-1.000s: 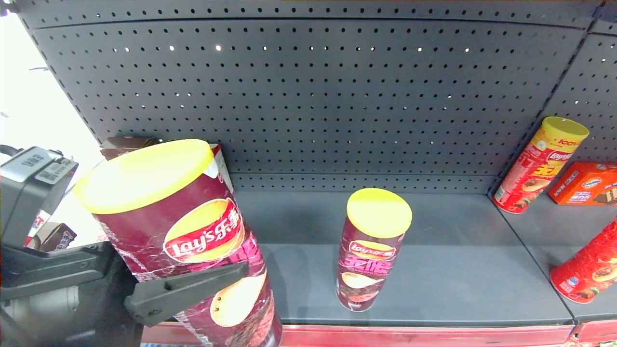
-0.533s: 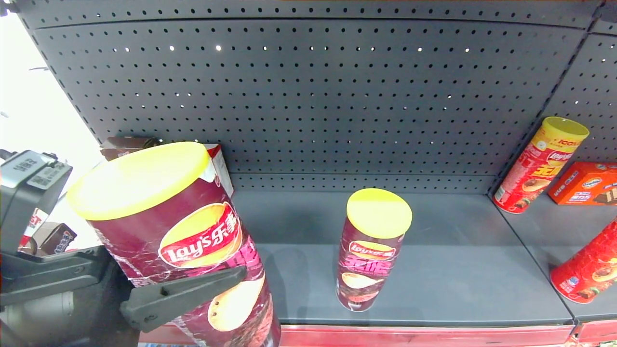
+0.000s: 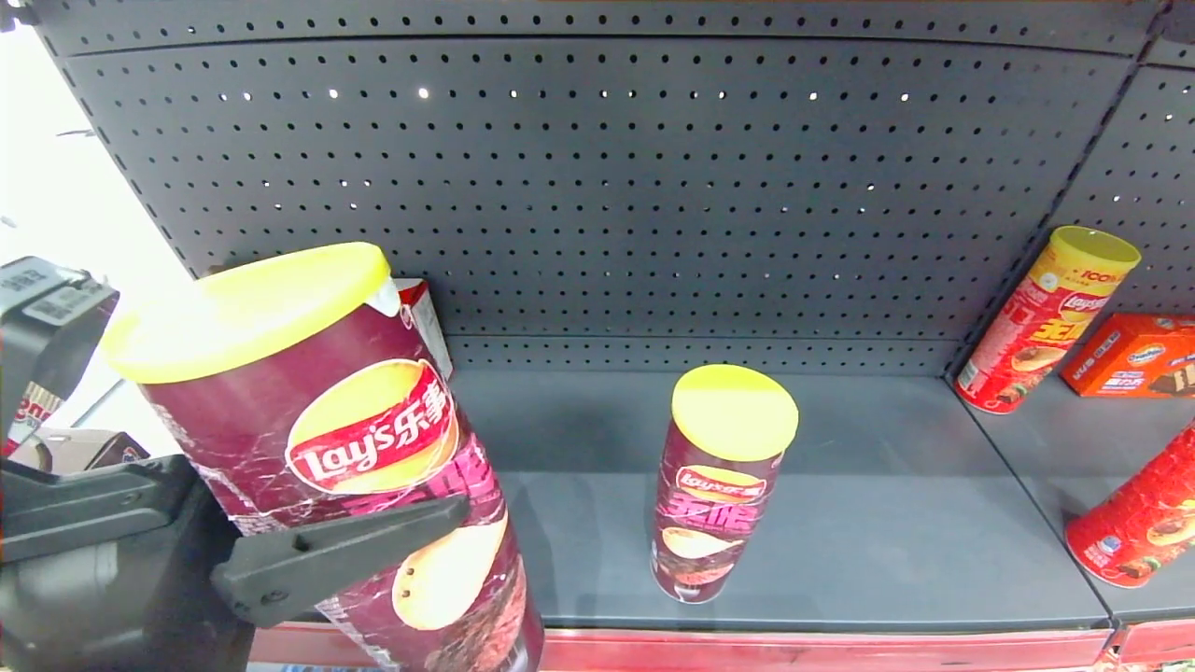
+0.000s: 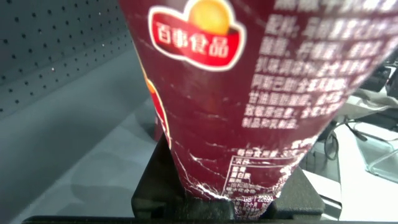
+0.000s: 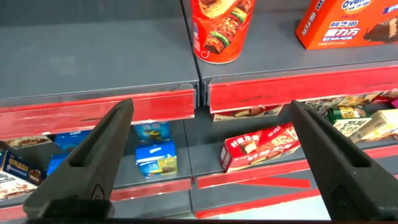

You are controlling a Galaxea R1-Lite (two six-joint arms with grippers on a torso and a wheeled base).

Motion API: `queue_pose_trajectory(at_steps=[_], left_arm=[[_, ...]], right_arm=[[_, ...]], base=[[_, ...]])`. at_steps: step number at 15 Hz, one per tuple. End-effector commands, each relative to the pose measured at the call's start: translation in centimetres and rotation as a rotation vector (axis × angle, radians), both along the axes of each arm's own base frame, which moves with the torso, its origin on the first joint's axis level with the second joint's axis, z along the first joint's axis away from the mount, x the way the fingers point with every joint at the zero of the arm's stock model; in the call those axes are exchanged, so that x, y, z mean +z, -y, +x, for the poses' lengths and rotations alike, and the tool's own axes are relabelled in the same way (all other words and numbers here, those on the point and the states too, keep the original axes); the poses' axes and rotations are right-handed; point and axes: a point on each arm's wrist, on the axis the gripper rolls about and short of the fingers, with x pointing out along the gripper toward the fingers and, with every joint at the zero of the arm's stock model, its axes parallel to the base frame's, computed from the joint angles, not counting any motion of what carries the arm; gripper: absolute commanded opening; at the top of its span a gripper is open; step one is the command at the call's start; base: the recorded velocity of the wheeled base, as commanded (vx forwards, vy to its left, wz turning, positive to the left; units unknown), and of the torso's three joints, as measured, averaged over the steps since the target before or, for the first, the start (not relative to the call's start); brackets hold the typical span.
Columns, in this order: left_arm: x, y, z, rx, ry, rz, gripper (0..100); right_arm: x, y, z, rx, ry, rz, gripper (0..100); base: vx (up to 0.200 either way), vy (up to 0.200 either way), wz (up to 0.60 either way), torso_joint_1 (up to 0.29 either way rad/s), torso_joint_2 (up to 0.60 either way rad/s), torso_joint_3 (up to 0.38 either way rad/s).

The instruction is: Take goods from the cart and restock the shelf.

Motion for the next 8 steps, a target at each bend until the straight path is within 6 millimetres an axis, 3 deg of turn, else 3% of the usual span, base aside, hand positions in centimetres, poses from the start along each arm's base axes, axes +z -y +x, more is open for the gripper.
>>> queue_pose_trajectory(at_steps=[1,3,5,8], left_arm=[[0.6,0.6,1.1,0.000,0.010,-0.003,0],[1.6,1.0,1.9,-0.008,0.023,-0.014,0],[1.3,1.4,2.6,0.044,-0.005,0.000,0],[0.6,3.6,4.8,0.029,-0.059,0.036,0]], right_arm=[[0.0,0.0,0.0,0.000,-0.007,0.001,100],[0.0,0.0,0.1,0.000,-0.006,0.001,100],[0.0,0.0,0.1,0.000,-0.006,0.001,100],[0.0,0.0,0.0,0.000,-0.007,0.001,100]], base=[[0.000,0.000,0.00,0.000,0.00,0.000],[0.000,0.000,0.00,0.000,0.00,0.000],[0.000,0.000,0.00,0.000,0.00,0.000],[0.000,0.000,0.00,0.000,0.00,0.000]])
